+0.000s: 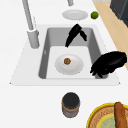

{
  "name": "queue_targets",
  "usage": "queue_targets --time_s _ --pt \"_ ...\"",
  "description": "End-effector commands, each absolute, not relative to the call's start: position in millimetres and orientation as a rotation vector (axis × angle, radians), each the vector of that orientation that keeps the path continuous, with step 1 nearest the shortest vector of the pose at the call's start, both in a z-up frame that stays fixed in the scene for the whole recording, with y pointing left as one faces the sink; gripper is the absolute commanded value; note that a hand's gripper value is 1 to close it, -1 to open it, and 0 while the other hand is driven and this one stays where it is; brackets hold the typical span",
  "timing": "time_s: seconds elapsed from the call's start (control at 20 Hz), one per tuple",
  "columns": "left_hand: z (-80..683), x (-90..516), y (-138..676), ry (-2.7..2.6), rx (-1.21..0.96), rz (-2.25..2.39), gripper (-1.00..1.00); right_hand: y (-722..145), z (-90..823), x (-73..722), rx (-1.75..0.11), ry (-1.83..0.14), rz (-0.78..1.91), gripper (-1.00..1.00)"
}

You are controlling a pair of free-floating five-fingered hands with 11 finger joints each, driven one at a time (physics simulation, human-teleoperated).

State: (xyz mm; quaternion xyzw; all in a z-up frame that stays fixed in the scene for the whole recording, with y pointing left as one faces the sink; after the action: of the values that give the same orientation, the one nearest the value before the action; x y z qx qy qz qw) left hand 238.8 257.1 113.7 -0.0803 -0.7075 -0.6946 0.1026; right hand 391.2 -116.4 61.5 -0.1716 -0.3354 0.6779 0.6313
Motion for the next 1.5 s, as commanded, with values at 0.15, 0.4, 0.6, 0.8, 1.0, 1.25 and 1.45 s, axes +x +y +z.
queue_targets --time_s 0.15,0.4,0.6,0.8,1.0,1.25,1.45 --pt "113.7 238.8 257.1 -2.088 -0.237 -2.050 0.00 -90.7 9.2 390.8 -0.432 -0.786 1.647 -1.00" --pt "113.7 238.8 257.1 -2.088 -0.237 -2.050 0.00 -74.7 -11.5 407.1 -0.439 -0.764 1.612 -1.00" --pt "113.7 238.8 257.1 -2.088 -0.237 -2.050 0.00 -67.0 -27.5 415.9 -0.442 -0.769 1.589 -1.00" --pt "113.7 238.8 257.1 -2.088 -0.237 -2.050 0.00 -67.3 -40.0 432.3 -0.427 -0.797 1.566 -1.00" --pt "113.7 238.8 257.1 -2.088 -0.237 -2.050 0.00 -65.2 -56.5 424.9 -0.458 -0.751 1.607 -1.00" --pt "113.7 238.8 257.1 -2.088 -0.237 -2.050 0.00 -57.7 -81.3 440.9 -0.501 -0.740 1.562 -1.00" --pt "113.7 238.8 257.1 -2.088 -0.237 -2.050 0.00 -46.6 -101.5 464.4 -0.504 -0.708 1.583 -1.00"
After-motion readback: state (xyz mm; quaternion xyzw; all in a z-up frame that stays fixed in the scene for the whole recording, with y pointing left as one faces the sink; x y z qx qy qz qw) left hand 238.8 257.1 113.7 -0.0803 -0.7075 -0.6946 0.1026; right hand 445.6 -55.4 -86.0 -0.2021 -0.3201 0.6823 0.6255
